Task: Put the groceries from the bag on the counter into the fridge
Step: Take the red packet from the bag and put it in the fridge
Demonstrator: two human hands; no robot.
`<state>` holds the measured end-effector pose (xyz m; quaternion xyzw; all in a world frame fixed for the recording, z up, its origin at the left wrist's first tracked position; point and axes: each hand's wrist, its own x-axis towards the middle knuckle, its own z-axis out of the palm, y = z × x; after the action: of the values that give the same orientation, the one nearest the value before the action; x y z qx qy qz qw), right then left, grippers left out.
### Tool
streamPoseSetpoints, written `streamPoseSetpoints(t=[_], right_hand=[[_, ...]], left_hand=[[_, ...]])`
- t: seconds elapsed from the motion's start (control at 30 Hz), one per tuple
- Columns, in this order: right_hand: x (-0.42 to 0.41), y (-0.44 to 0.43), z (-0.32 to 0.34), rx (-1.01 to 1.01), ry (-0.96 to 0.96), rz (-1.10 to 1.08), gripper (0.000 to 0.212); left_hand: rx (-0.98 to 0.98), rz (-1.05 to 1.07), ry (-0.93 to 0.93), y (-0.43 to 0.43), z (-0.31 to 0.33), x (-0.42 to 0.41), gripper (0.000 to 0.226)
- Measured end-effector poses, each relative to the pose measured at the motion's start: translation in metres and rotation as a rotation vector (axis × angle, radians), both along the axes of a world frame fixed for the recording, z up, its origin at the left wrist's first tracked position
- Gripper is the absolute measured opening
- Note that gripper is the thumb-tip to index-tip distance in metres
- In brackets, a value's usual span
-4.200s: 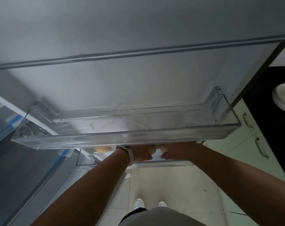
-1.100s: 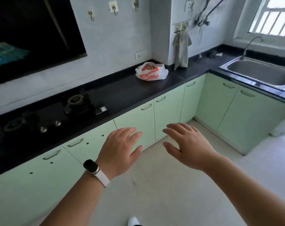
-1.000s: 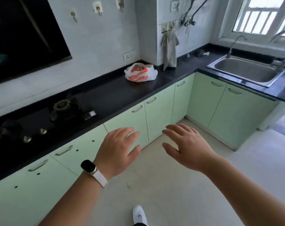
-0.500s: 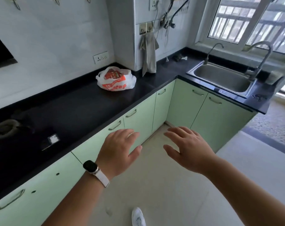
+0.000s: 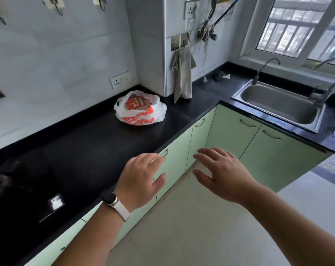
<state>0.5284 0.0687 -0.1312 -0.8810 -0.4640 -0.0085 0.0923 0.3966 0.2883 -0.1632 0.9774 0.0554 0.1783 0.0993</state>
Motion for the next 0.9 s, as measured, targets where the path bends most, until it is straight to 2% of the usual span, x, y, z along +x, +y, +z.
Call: streamPoseSetpoints(t=[0.3,0.57,0.77,0.9], right_hand=[[0.098,0.054,-0.027,0.014,0.035,0.086,0.055],[0.22,0.111,-0.03,0.054,0.067,0.261,0.055],[0.304,0.142,-0.027,0.088,0.073,0.371,0.05],[0.33,0.166,-0.032,0.064,0.097,0.411,0.051]], left_hand=[[0.02,0.076,0.068,0.035,-0.01,0.08,0.043],[0.041,0.199,0.169,0.063,-0.002,0.181,0.046],[0.047,0.301,0.157,0.074,0.009,0.249,0.045],[0.033,0.346,0.166,0.08,0.011,0.267,0.044]])
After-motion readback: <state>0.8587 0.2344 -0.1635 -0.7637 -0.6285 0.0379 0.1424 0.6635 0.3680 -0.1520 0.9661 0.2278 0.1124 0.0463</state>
